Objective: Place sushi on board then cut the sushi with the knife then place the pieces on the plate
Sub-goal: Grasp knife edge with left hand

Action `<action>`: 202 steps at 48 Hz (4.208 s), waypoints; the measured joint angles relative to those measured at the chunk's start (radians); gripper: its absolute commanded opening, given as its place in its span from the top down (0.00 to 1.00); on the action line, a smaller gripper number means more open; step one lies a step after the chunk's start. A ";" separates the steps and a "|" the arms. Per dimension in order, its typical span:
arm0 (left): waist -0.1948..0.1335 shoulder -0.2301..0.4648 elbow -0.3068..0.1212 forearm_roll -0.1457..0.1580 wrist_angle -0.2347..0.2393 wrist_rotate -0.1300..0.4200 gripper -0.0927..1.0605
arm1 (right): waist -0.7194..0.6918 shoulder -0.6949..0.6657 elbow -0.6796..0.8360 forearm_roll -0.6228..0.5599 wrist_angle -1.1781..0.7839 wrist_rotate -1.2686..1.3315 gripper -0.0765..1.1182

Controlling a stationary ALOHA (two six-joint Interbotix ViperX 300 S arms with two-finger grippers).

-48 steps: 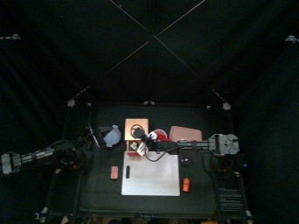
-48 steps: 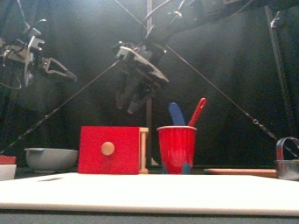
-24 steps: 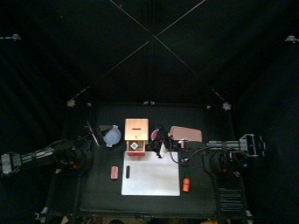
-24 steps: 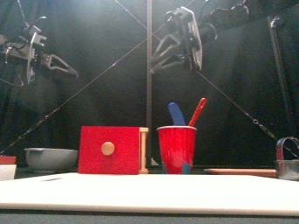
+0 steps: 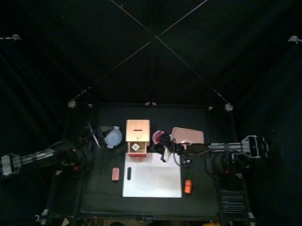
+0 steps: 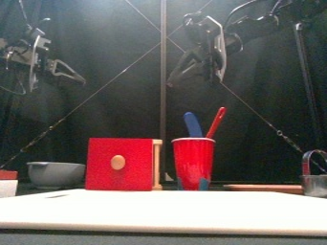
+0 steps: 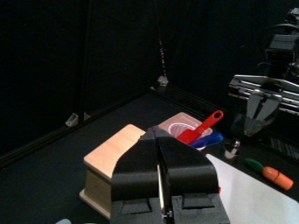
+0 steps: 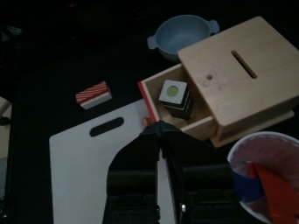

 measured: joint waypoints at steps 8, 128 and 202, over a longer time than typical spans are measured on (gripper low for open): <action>-0.002 0.000 0.002 0.000 0.000 0.000 0.86 | 0.012 -0.003 0.029 -0.021 -0.117 0.000 0.64; 0.000 -0.002 0.064 -0.002 0.000 0.000 0.86 | -0.028 0.629 -0.746 0.232 0.703 0.003 0.18; 0.002 -0.002 0.071 -0.002 -0.002 0.000 0.86 | 0.012 0.520 -0.765 0.252 0.773 -0.067 0.44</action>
